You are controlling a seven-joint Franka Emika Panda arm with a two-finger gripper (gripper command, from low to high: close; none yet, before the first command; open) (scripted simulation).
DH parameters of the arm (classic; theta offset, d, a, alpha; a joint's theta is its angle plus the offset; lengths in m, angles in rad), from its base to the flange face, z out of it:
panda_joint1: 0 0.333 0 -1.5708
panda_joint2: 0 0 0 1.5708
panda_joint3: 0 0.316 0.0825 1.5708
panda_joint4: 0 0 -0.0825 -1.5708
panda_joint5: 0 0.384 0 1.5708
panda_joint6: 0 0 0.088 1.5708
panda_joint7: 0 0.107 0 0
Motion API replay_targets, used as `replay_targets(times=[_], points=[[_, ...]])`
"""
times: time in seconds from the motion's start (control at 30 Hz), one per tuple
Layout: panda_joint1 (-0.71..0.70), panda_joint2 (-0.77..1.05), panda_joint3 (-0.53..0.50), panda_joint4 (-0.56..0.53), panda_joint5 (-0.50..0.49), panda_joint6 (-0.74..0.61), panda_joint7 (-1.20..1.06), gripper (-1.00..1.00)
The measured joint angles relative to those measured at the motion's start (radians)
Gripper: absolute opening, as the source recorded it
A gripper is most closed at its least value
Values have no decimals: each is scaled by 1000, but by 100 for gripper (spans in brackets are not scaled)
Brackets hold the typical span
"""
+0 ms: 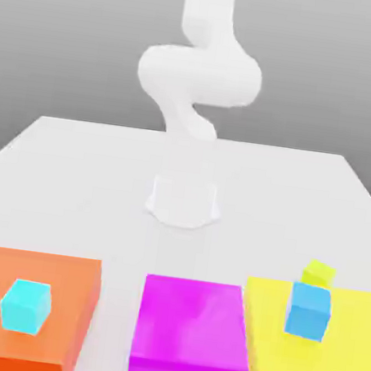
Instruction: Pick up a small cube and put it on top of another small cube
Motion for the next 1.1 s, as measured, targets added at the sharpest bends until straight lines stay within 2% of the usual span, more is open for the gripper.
replay_targets(times=[0.4, 0.63, 0.73, 0.83, 0.93, 0.97, 1.1], points=[[235, 432, 252, -300, 6, 303, -46, 0], [390, 710, 392, -477, -23, 493, -50, 0], [424, 807, 357, -479, -142, 562, 34, 0], [501, 899, 246, -460, -286, 626, 141, 0], [622, 986, 101, -440, -384, 696, 215, 0], [648, 1006, 70, -435, -405, 712, 231, -100], [648, 1006, 71, -435, -407, 712, 233, -100]])
